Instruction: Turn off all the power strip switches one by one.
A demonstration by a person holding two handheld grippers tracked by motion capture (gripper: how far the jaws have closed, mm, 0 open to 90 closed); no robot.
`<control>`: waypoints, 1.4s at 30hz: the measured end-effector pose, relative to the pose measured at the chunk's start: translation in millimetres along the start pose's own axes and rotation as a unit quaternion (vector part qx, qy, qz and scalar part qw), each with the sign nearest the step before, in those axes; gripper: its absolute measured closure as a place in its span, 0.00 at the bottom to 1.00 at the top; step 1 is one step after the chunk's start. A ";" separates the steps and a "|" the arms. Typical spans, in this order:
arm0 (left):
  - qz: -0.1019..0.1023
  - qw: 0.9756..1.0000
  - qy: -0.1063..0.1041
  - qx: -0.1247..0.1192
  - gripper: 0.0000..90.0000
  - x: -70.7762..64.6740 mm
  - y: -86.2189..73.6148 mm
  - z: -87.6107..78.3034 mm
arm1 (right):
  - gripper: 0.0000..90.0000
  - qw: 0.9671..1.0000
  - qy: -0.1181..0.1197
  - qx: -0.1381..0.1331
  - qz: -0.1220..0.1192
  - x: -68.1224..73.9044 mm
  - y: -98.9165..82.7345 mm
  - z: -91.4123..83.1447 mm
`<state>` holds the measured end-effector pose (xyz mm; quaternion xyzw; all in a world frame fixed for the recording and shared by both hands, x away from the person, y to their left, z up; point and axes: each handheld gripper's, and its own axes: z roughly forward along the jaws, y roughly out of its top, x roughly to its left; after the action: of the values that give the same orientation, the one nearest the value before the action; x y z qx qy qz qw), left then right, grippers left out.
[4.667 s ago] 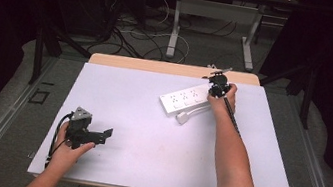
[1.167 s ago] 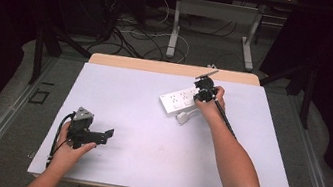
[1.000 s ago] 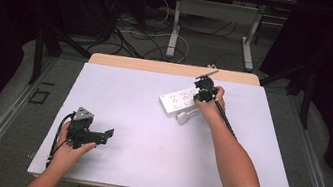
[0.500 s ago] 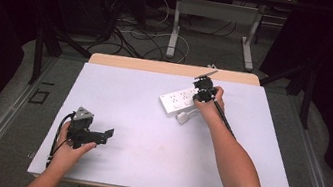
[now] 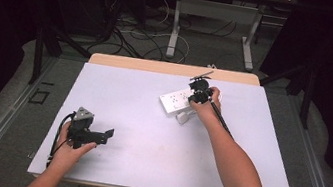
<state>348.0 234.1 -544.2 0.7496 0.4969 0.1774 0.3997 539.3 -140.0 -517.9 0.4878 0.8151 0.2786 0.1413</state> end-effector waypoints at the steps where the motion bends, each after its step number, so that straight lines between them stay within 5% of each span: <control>1: 0.000 1.000 0.000 0.000 0.03 -0.1 0.0 0.0 | 1.00 1.000 0.003 -0.005 0.000 0.4 -0.3 0.7; 42: 0.003 1.000 -0.002 0.000 0.03 -0.7 0.1 0.6 | 0.99 1.000 0.016 -0.002 -0.012 14.3 -1.5 1.2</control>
<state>348.2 233.2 -544.4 0.7514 0.4939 0.1771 0.4001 531.9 -127.7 -519.1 0.4735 0.8225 0.2862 0.1320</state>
